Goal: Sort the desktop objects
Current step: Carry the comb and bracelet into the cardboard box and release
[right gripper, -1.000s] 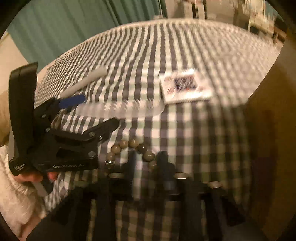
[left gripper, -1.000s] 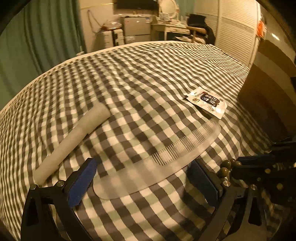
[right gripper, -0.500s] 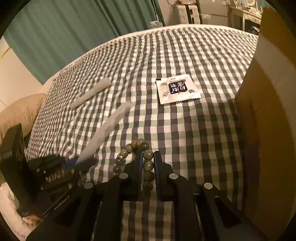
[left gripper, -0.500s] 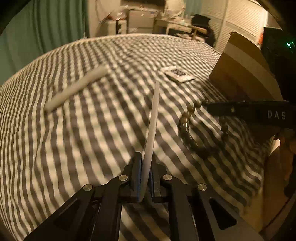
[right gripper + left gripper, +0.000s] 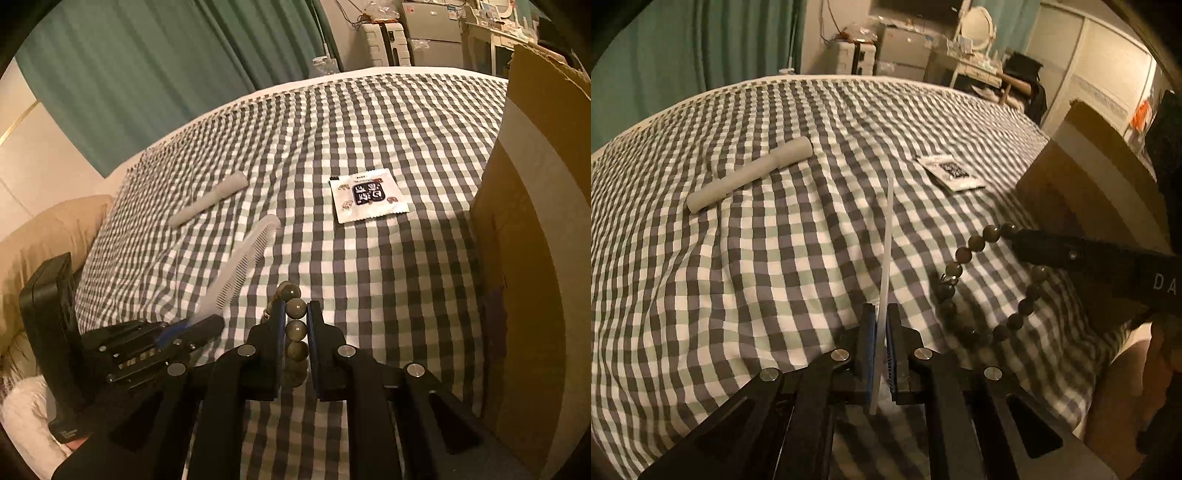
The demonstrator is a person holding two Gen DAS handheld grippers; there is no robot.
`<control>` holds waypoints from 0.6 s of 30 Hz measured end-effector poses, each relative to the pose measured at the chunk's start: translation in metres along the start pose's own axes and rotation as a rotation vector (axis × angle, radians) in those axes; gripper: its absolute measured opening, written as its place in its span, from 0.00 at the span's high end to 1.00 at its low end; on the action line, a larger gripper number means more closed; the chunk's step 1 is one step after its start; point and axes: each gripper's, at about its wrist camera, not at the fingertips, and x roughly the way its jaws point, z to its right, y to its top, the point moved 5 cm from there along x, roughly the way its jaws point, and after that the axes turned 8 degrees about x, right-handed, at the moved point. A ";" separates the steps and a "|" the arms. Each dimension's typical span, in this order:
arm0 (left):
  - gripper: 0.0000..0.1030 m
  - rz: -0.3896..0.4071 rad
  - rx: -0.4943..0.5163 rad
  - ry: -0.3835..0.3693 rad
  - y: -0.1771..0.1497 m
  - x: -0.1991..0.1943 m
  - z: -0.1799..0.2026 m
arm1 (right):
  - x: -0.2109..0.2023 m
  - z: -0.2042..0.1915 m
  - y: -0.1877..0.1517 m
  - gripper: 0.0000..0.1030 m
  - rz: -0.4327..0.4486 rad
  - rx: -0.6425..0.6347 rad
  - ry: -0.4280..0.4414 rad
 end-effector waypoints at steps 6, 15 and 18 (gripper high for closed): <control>0.97 0.027 -0.102 -0.054 -0.004 -0.015 -0.001 | -0.012 -0.013 0.003 0.89 0.020 -0.024 0.039; 0.97 0.215 -0.216 -0.144 0.007 -0.097 0.029 | -0.089 -0.025 0.011 0.89 0.163 -0.030 0.087; 0.97 0.282 -0.171 -0.165 0.025 -0.132 0.053 | -0.128 -0.017 0.019 0.89 0.222 -0.010 0.085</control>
